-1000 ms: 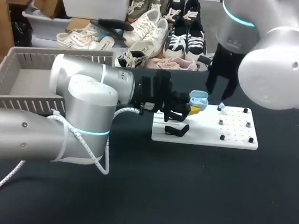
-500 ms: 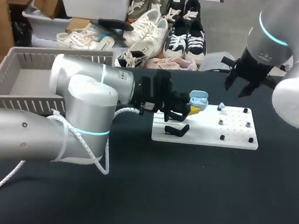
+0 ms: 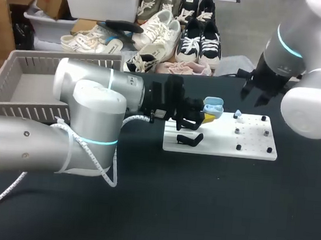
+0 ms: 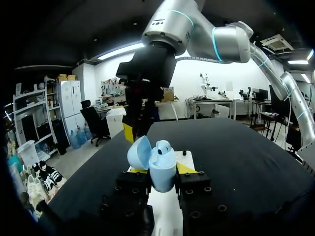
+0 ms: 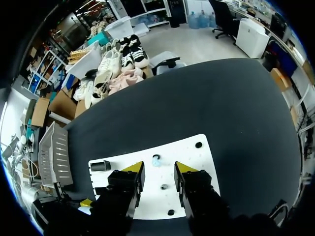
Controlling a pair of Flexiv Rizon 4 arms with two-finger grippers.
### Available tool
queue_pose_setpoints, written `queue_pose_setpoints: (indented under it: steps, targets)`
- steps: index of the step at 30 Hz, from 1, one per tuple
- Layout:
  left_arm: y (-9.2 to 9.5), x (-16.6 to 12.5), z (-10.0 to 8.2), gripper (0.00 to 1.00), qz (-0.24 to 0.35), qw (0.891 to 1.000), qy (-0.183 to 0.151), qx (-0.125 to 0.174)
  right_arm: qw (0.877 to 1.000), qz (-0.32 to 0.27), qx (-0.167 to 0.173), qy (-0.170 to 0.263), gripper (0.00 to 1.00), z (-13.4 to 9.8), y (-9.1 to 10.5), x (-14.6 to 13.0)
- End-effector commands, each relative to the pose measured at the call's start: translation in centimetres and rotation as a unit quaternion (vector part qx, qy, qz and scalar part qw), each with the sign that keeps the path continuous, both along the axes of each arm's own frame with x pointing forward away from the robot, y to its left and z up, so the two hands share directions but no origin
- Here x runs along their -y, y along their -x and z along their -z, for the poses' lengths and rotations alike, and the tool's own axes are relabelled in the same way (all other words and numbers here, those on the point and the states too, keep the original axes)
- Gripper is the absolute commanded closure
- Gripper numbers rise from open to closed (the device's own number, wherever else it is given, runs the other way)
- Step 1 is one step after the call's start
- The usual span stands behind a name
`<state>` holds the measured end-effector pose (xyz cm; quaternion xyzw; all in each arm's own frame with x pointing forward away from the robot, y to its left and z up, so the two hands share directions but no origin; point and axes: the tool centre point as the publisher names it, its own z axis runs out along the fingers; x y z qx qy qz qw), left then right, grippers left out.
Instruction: Pick up each earbud case from the left stands, insert the matching earbuds, close the lid, and place the case in the box.
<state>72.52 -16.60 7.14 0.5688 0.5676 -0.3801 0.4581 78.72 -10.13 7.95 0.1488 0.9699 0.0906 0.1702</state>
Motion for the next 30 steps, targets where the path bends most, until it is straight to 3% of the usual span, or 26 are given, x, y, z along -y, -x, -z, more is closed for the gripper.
queue_pose_setpoints:
  steps: [1, 15, 21, 30]
  targets:
    - [0.1, 0.0, 0.1, 1.00, -0.002, 1.000, 0.002, 0.001, 1.000, 0.002, -0.005, 0.001, 0.65, 1.2, 0.0, -0.4]
    - [0.1, 0.0, 0.1, 1.00, -0.002, 1.000, 0.002, 0.001, 1.000, 0.004, -0.022, -0.017, 0.65, 3.5, 0.5, -0.7]
    - [0.1, 0.0, 0.1, 1.00, -0.002, 1.000, 0.002, 0.001, 1.000, 0.017, -0.008, -0.012, 0.64, 3.5, 0.7, -0.9]
    - [0.1, 0.0, 0.1, 1.00, -0.002, 1.000, 0.002, 0.001, 0.998, 0.056, -0.014, -0.009, 0.64, 3.4, 1.0, -1.6]
